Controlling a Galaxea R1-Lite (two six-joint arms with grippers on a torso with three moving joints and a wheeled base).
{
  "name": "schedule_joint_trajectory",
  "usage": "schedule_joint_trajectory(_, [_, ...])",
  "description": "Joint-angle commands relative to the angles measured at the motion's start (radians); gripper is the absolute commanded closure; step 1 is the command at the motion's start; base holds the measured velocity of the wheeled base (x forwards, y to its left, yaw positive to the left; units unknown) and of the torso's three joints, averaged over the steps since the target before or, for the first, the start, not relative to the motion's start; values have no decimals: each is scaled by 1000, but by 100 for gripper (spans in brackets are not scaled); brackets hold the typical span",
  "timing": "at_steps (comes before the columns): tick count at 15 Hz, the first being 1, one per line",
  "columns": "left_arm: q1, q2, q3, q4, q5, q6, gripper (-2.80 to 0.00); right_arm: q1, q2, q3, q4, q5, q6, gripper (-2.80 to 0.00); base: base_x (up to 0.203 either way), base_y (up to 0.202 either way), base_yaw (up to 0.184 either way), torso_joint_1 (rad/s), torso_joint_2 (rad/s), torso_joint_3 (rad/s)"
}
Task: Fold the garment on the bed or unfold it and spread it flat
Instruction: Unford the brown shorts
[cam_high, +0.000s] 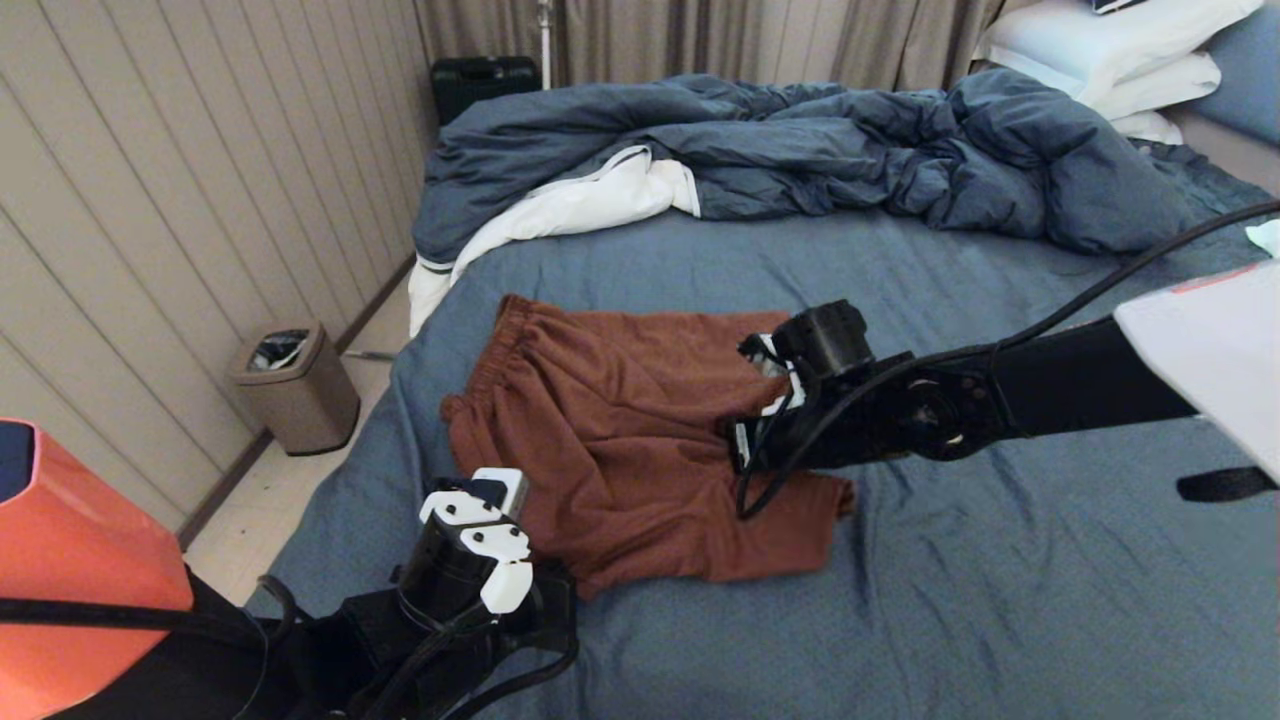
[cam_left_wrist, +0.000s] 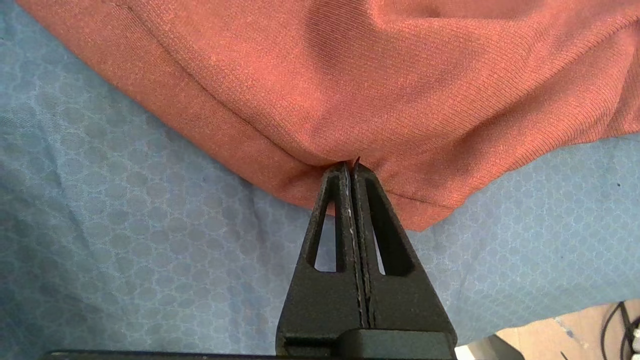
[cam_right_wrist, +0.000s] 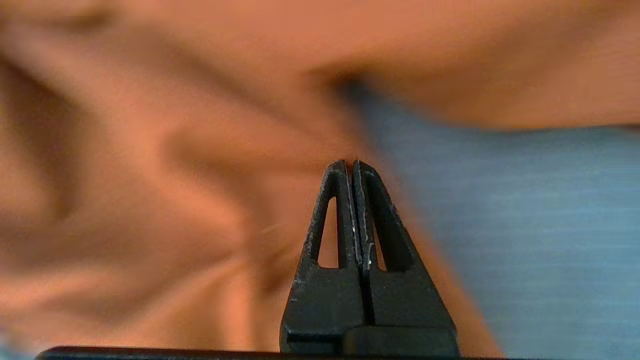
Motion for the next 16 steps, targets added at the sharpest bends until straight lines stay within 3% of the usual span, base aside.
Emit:
schedule_joint_trajectory(1, [0,2,2,-5,2,-3,0,-35,32,-33,-12,-31,5,0,0,0,0,0,0,0])
schedule_joint_trajectory(5, [0,0,9,-12,3,-3,0,-79,69,-76,-78,-118,16,0,0,0,0,0,0,0])
schedule_joint_trajectory(11, [0,0,15,-23,3,-3,0,-40,-157,-9,-70,-113,23,0,0,0,0,0,0,0])
schedule_joint_trajectory(14, [0,6,15,-22,2,-5,0,7,-324,53,42,-102,20,0,0,0,0,0,0,0])
schedule_joint_trajectory(16, [0,31,12,-29,2,-5,0,9,-438,173,94,-45,20,0,0,0,0,0,0,0])
